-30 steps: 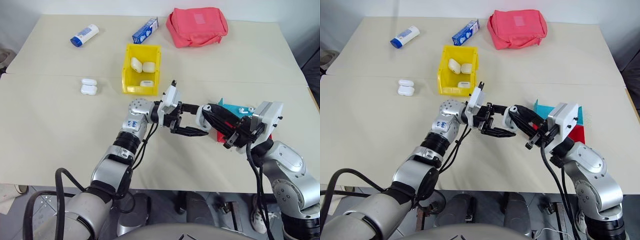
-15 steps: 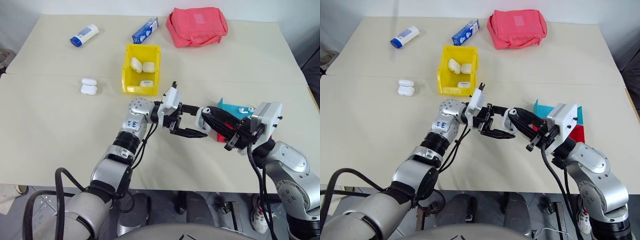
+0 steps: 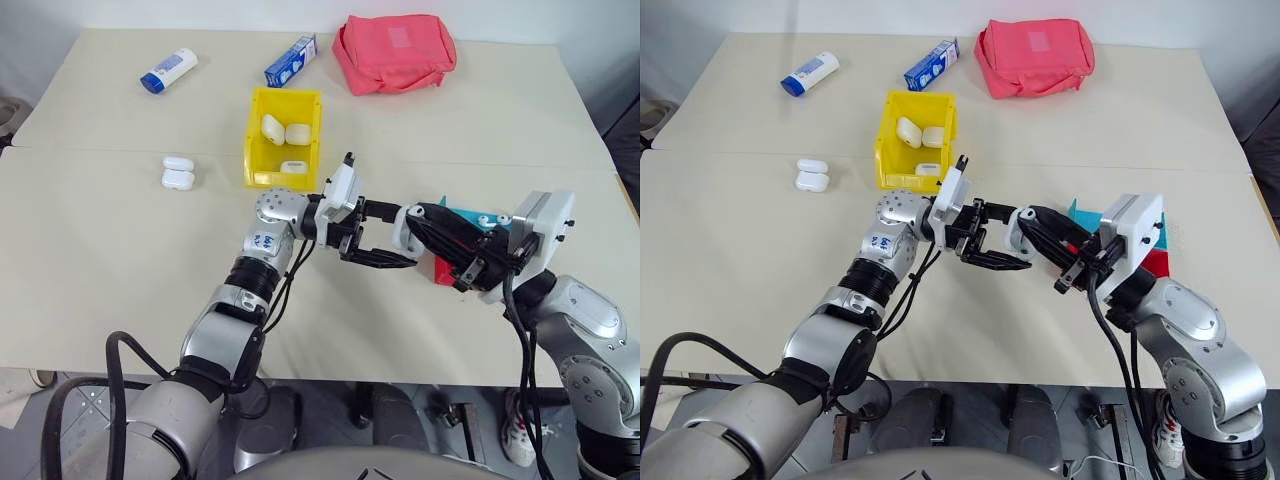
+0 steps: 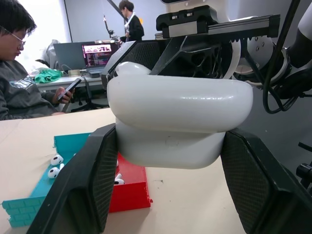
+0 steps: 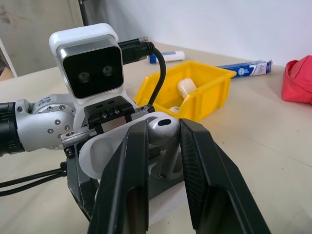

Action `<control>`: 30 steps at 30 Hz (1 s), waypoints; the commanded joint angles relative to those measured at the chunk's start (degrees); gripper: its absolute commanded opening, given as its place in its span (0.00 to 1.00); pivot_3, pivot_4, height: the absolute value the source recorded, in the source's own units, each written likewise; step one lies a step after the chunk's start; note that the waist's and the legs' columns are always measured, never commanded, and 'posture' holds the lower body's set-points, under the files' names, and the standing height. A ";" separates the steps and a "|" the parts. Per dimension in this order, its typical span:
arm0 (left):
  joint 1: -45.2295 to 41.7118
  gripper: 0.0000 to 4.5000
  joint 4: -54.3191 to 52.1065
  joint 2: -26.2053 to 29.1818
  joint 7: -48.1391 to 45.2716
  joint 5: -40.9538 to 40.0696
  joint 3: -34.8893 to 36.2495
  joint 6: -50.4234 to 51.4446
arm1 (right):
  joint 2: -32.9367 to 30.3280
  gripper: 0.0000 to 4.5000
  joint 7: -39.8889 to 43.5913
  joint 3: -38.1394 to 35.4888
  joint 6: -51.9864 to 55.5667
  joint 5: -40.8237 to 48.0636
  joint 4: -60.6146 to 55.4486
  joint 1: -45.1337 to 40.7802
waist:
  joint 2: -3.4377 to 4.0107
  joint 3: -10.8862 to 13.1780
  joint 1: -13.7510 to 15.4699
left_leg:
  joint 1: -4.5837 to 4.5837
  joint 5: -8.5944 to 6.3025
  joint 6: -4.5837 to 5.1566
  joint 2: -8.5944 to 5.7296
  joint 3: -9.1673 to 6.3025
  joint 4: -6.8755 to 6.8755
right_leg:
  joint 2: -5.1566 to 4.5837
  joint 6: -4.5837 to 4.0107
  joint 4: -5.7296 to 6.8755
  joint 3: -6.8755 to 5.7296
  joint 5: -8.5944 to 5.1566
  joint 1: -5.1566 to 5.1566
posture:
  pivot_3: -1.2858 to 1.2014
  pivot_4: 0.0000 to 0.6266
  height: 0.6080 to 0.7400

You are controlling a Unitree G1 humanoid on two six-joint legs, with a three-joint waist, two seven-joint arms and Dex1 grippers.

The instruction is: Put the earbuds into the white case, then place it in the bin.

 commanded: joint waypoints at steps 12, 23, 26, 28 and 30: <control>-3.44 0.62 1.06 -0.10 2.76 -1.76 3.68 -1.81 | -4.40 0.13 -1.20 -6.16 5.20 6.18 -6.12 3.35 | -0.04 0.02 0.09 | -0.02 -0.03 0.03 0.03 -0.01 -0.02 | 0.00 0.02 -0.03 -0.03 0.01 0.01 | 0.52 0.24 1.00; -2.07 0.62 0.18 -0.14 0.54 -1.40 2.90 -0.75 | -3.52 0.13 -3.13 -6.33 6.09 9.57 -6.05 -1.46 | -0.04 0.02 -0.01 | -0.04 -0.03 0.01 0.02 0.01 -0.02 | 0.00 0.05 -0.09 -0.03 0.04 0.01 | 0.52 0.24 1.00; -1.36 0.62 -0.76 -0.34 -0.63 -1.58 2.41 0.14 | -2.48 0.13 -3.93 -6.02 5.72 10.58 -4.81 -3.27 | -0.04 0.02 0.03 | -0.04 -0.03 0.00 0.03 -0.05 -0.03 | 0.01 0.04 -0.09 -0.07 0.03 0.01 | 0.52 0.24 1.00; -0.93 0.62 -1.75 -0.62 -1.01 -1.84 2.08 0.76 | -1.67 0.13 -3.89 -5.33 5.36 10.28 -3.70 -4.16 | -0.04 0.02 -0.01 | -0.05 -0.03 -0.01 0.02 -0.04 -0.03 | 0.01 0.04 -0.10 -0.07 0.03 0.01 | 0.52 0.24 1.00; -0.70 0.62 -2.53 -0.84 -1.08 -2.01 1.93 1.25 | -1.00 0.13 -3.66 -4.63 5.12 9.79 -2.80 -4.68 | -0.04 0.02 -0.03 | -0.05 -0.03 0.01 0.01 -0.02 -0.03 | 0.00 0.04 -0.11 -0.04 0.04 0.01 | 0.52 0.24 1.00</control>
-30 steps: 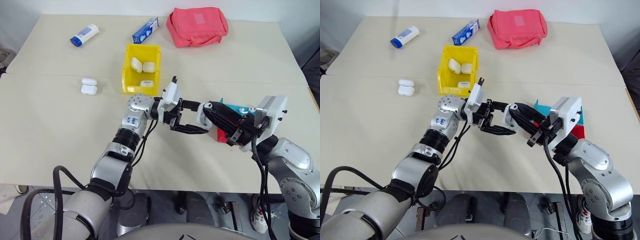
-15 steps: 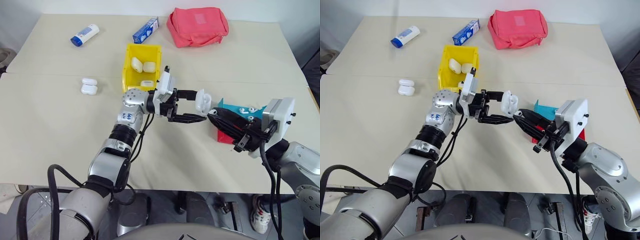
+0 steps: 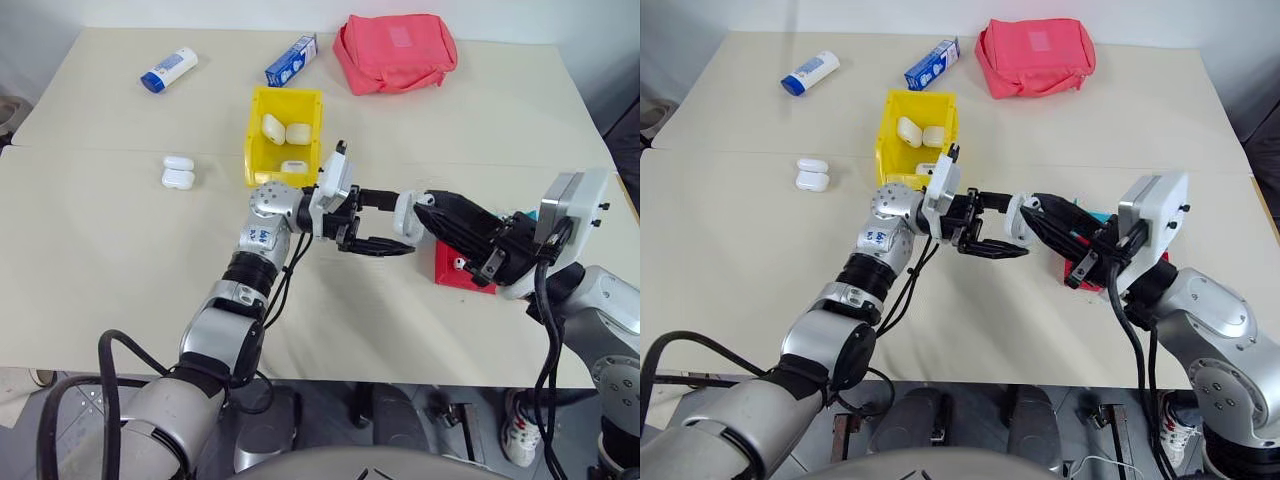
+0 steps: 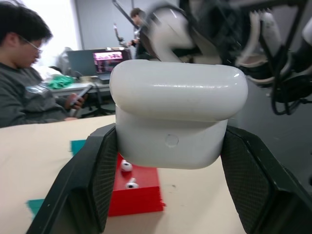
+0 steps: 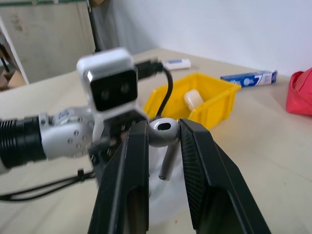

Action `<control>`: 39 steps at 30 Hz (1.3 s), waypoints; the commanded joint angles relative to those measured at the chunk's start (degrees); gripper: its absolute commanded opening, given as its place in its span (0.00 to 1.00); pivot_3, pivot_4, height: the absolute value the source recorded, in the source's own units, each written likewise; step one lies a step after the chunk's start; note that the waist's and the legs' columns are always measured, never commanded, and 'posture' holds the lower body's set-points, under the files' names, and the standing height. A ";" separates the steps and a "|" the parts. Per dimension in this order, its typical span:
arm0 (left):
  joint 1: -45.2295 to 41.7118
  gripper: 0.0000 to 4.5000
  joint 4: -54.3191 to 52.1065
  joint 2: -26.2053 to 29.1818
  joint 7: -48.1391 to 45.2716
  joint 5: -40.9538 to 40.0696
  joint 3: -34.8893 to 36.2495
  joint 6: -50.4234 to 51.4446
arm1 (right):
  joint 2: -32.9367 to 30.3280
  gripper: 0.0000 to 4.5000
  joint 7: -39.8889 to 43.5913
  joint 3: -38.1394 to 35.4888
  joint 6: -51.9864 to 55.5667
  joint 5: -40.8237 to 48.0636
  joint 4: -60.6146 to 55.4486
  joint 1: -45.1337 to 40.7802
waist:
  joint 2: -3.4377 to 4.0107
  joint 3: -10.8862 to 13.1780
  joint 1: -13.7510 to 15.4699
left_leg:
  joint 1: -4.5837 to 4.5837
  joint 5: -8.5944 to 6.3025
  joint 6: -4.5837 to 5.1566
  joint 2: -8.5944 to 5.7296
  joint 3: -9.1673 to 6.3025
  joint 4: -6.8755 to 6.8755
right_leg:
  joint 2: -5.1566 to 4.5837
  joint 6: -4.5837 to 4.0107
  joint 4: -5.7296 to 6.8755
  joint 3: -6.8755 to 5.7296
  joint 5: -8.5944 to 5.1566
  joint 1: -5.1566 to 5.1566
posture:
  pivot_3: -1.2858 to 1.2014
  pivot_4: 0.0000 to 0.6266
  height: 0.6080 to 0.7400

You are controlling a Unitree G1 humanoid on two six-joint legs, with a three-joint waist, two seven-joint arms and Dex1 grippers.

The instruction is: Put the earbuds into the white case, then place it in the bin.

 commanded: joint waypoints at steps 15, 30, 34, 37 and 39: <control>0.88 0.62 -9.31 -1.22 -1.36 -3.50 -1.31 4.41 | 7.05 0.13 4.29 6.15 -7.50 -7.70 8.31 -0.80 | 0.01 -0.01 -0.10 | 0.02 0.01 -0.01 0.00 0.02 0.00 | 0.01 0.00 0.04 0.01 0.00 -0.01 | 0.52 0.24 1.00; -3.08 0.62 -4.00 0.60 1.87 -3.49 1.13 1.24 | 6.79 0.13 7.13 6.77 -12.97 -11.84 5.70 10.01 | 0.01 -0.01 -0.08 | 0.03 0.01 -0.01 -0.01 0.04 -0.01 | 0.01 0.00 0.04 0.01 0.00 -0.01 | 0.52 0.24 1.00; -3.83 0.62 -2.38 1.05 1.89 -3.30 1.34 0.09 | 6.06 0.13 7.38 5.83 -13.49 -11.51 4.73 11.20 | 0.01 -0.01 -0.07 | 0.03 0.01 -0.01 -0.01 0.04 -0.03 | 0.02 0.00 0.03 0.02 0.00 -0.01 | 0.52 0.24 1.00; -4.08 0.62 -1.75 1.19 1.74 -3.22 1.39 -0.39 | 5.58 0.13 7.46 5.27 -13.69 -11.24 4.43 11.45 | 0.01 -0.01 -0.03 | 0.03 0.01 -0.01 0.00 0.03 -0.03 | 0.02 0.00 0.03 0.01 0.00 -0.01 | 0.52 0.24 1.00; -4.14 0.62 -1.51 1.26 1.70 -3.21 1.37 -0.59 | 5.29 0.13 7.64 5.06 -13.76 -11.28 4.33 11.65 | 0.01 -0.01 -0.05 | 0.04 0.01 -0.01 -0.01 0.04 -0.03 | 0.02 0.00 0.03 0.02 0.00 -0.01 | 0.52 0.24 1.00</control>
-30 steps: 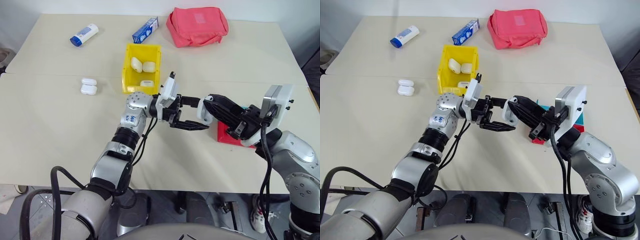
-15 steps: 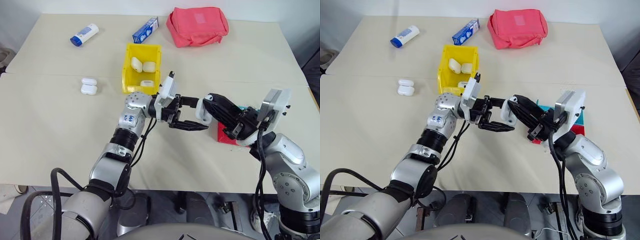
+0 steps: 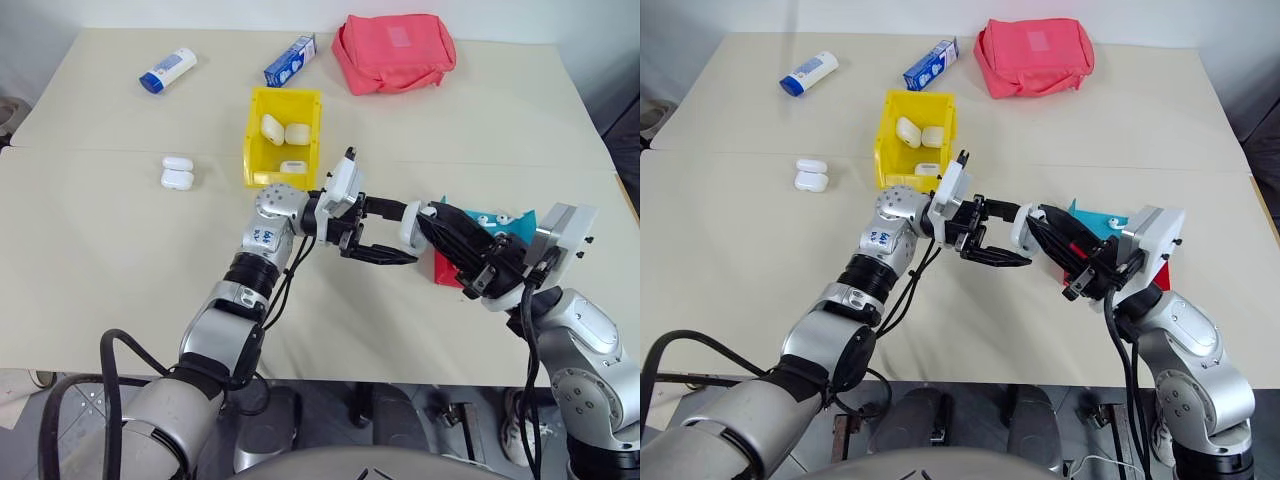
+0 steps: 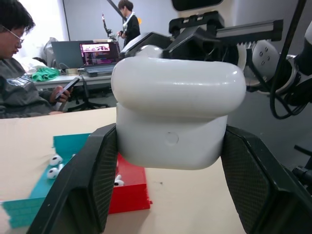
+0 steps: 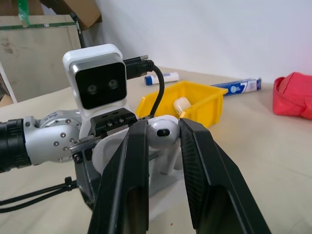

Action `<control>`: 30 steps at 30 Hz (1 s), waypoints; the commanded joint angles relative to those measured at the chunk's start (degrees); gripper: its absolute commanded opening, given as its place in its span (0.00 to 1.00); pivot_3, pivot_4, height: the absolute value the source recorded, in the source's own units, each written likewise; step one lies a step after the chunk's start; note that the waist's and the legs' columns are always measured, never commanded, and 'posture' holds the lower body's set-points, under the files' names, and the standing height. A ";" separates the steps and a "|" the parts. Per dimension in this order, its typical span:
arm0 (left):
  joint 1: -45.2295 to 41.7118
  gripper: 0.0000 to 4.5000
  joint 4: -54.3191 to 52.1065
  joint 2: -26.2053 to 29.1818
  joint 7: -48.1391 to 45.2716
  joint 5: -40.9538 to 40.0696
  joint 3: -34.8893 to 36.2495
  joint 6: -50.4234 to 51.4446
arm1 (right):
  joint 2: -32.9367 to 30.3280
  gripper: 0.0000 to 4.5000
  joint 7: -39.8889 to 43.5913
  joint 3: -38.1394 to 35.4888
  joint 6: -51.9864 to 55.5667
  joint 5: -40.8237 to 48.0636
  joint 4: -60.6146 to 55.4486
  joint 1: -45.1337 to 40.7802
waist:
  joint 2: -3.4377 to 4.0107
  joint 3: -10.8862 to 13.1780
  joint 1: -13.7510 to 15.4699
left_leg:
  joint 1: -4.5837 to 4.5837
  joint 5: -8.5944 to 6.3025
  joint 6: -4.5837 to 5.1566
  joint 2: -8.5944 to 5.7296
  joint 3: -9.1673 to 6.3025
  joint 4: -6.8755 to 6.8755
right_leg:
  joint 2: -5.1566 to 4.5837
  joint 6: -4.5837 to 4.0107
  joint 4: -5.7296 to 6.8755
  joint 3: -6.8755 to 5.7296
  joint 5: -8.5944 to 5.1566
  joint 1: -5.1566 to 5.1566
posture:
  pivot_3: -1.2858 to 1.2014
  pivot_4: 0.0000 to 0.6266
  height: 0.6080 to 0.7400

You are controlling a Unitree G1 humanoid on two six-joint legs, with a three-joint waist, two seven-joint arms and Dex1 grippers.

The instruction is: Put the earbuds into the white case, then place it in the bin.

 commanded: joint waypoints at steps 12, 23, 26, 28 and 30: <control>-3.48 0.62 -0.37 -0.24 1.07 -2.65 4.22 -2.06 | -1.57 0.13 0.65 -1.00 2.83 0.25 -1.63 1.74 | -0.01 0.01 0.02 | 0.00 -0.01 0.02 -0.01 -0.01 -0.01 | -0.01 0.02 -0.02 0.00 0.01 0.02 | 0.52 0.24 1.00; -3.25 0.62 1.51 2.11 2.82 -1.81 5.05 -2.65 | -6.90 0.13 0.63 -4.82 7.58 1.44 -3.00 1.73 | -0.01 0.01 0.15 | -0.01 -0.01 0.01 -0.02 -0.01 -0.02 | -0.02 0.01 -0.05 -0.01 0.01 0.02 | 0.52 0.24 1.00; -3.10 0.62 2.13 3.74 4.31 -1.61 5.95 -3.10 | -8.51 0.13 0.89 -6.78 8.74 1.51 -2.70 3.04 | -0.01 0.01 0.15 | -0.01 0.00 0.01 -0.02 -0.01 -0.02 | -0.02 0.02 -0.04 0.00 0.01 0.02 | 0.52 0.24 1.00; -2.30 0.62 1.42 4.67 4.99 -1.75 6.20 -2.99 | -10.16 0.13 1.39 -8.47 9.96 1.20 -3.03 4.97 | -0.01 0.01 0.14 | -0.01 0.00 0.00 -0.01 -0.01 -0.02 | -0.01 0.02 -0.04 -0.01 0.01 0.02 | 0.52 0.24 1.00; -1.37 0.62 0.64 5.42 5.42 -1.66 6.26 -3.08 | -12.59 0.13 2.27 -10.52 11.34 0.76 -3.13 6.99 | -0.01 0.01 0.14 | -0.01 0.00 0.00 0.00 0.00 -0.03 | -0.01 0.02 -0.04 -0.01 0.01 0.02 | 0.52 0.24 1.00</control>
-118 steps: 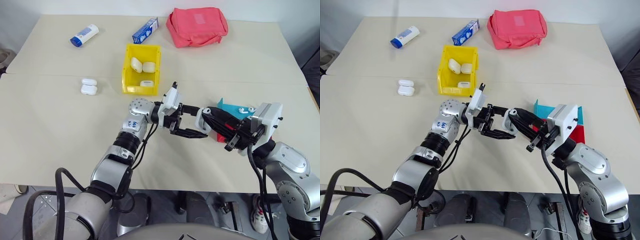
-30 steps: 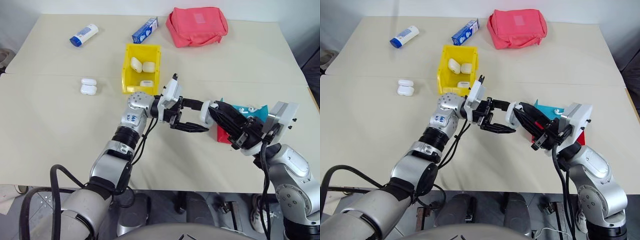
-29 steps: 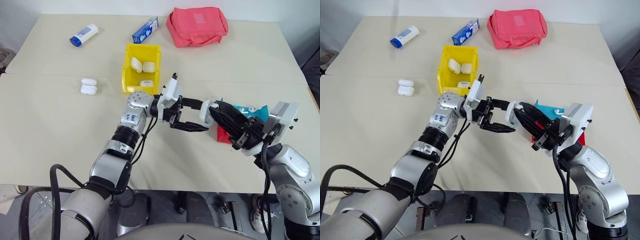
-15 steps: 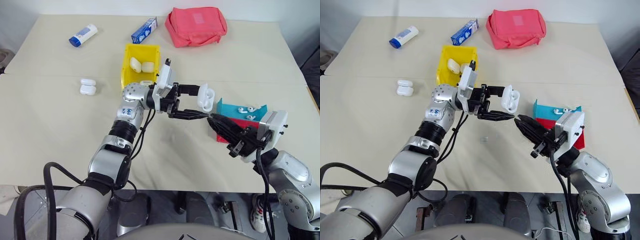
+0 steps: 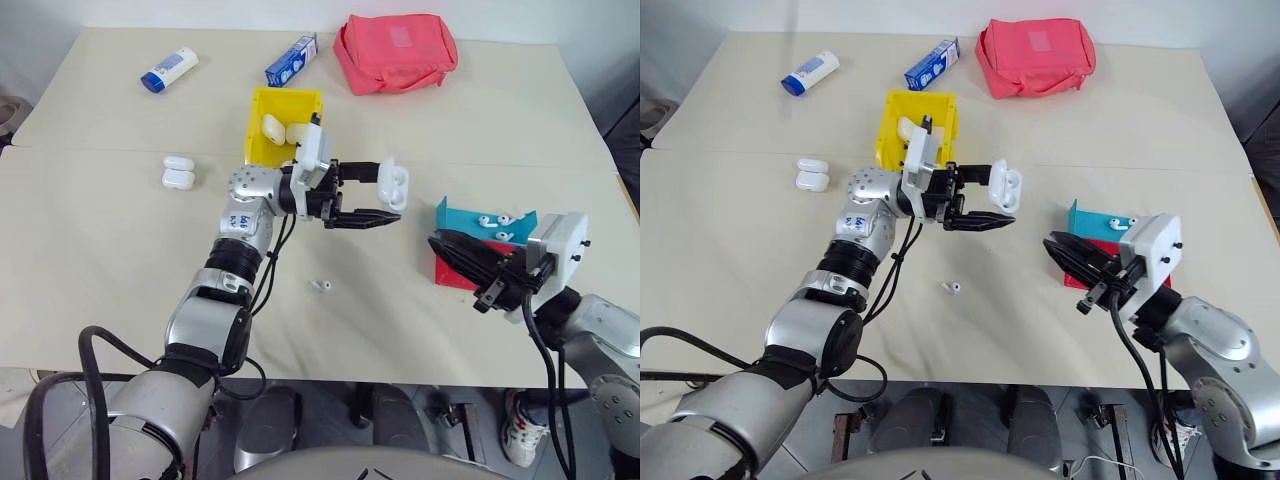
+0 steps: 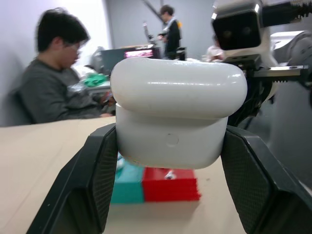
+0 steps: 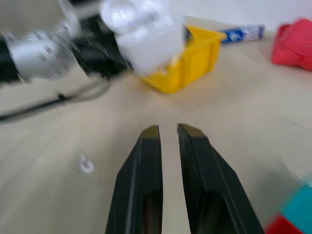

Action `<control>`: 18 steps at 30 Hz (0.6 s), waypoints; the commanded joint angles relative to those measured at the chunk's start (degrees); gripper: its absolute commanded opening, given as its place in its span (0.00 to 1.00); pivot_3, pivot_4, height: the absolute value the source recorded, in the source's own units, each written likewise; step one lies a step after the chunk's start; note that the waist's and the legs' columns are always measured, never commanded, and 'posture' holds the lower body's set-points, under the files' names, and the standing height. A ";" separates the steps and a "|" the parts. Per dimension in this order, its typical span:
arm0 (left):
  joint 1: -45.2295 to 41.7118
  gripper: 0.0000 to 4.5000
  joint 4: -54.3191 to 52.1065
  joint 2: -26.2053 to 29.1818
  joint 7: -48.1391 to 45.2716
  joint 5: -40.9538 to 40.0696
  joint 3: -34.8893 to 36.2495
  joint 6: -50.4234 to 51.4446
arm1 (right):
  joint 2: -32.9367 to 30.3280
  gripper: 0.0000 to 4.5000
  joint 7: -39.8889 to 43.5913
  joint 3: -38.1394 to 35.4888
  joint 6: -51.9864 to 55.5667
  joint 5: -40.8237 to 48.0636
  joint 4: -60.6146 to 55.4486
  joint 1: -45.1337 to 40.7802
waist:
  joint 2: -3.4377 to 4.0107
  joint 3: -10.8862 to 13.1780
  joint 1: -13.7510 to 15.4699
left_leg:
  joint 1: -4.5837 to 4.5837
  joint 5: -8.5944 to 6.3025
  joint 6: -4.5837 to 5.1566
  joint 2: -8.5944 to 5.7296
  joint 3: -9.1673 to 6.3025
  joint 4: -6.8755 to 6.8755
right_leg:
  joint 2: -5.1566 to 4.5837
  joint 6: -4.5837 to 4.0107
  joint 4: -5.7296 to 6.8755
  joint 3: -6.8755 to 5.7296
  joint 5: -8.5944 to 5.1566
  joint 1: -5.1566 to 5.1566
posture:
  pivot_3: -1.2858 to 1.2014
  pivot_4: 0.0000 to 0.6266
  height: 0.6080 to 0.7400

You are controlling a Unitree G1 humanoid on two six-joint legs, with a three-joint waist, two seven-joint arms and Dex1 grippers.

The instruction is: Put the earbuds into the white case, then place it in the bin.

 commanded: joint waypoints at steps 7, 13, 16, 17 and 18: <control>3.85 0.62 -4.43 1.96 1.41 -0.57 0.32 -0.55 | -8.48 0.13 3.64 -11.25 4.87 -0.34 -0.97 5.10 | -0.01 0.00 0.15 | 0.02 0.00 -0.01 0.00 0.01 0.00 | -0.02 0.04 -0.01 0.02 0.02 0.02 | 0.52 0.24 1.00; 7.44 0.62 -9.54 2.49 1.80 -0.97 -0.35 0.89 | -14.39 0.22 8.85 -16.10 7.54 -5.28 0.24 11.51 | -0.02 0.01 0.39 | 0.01 -0.01 -0.03 0.01 0.01 0.00 | -0.01 0.04 -0.05 0.02 0.02 0.04 | 0.52 0.24 1.00; 8.00 0.62 -10.48 2.33 2.39 -0.82 -0.59 1.18 | -15.55 0.43 11.15 -17.09 6.53 -7.66 1.31 12.34 | -0.03 0.02 0.56 | 0.03 -0.01 -0.04 0.00 0.03 0.00 | -0.02 0.05 -0.05 0.03 0.04 0.05 | 0.52 0.24 1.00; 8.30 0.62 -10.91 2.35 2.47 -0.82 -0.69 1.19 | -16.42 0.49 12.03 -17.60 6.66 -8.76 1.79 12.68 | -0.03 0.02 0.66 | 0.04 -0.01 -0.04 0.00 0.03 0.00 | -0.02 0.06 -0.05 0.04 0.05 0.05 | 0.52 0.24 1.00; 8.54 0.62 -11.26 2.39 2.51 -0.83 -0.78 1.23 | -16.96 0.49 12.73 -17.94 6.85 -9.58 2.07 12.88 | -0.03 0.02 0.75 | 0.04 -0.01 -0.04 0.00 0.03 0.00 | -0.02 0.06 -0.05 0.04 0.05 0.05 | 0.52 0.24 1.00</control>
